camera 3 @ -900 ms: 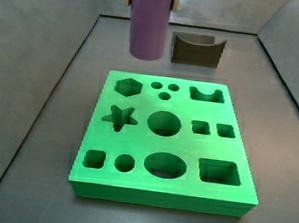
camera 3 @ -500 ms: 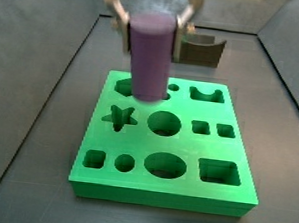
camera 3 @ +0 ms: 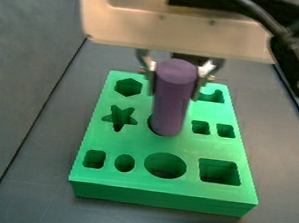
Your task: Insert the round object.
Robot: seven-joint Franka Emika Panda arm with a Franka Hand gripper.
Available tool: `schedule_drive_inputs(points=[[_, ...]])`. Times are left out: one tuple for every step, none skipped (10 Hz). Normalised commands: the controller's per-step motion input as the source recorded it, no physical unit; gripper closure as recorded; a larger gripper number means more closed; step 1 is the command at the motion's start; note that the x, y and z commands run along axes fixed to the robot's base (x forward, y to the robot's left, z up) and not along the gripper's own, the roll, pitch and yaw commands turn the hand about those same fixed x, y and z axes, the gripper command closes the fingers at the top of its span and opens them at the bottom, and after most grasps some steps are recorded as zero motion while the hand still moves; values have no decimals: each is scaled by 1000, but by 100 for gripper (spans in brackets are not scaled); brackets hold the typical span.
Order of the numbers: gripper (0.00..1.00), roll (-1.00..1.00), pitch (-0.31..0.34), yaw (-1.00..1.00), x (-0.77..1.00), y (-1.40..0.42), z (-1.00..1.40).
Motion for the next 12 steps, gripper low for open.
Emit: schedule_drive_inputs(points=[[100, 0, 69, -31, 71, 74, -363], [100, -83, 0, -20, -6, 86, -606], [100, -123, 0, 0, -429, 100, -537], [100, -169, 0, -3, -366, 60, -471], [100, -226, 0, -37, -311, 0, -394], [100, -203, 0, -6, -206, 0, -486], [100, -69, 0, -54, -311, 17, -497], [100, -60, 0, -106, -429, 71, -434], [100, -123, 0, -86, -257, 31, -497], [100, -80, 0, -40, 60, -54, -671], [100, 0, 0, -31, 74, -80, -671], [100, -151, 0, -94, 0, 0, -306]])
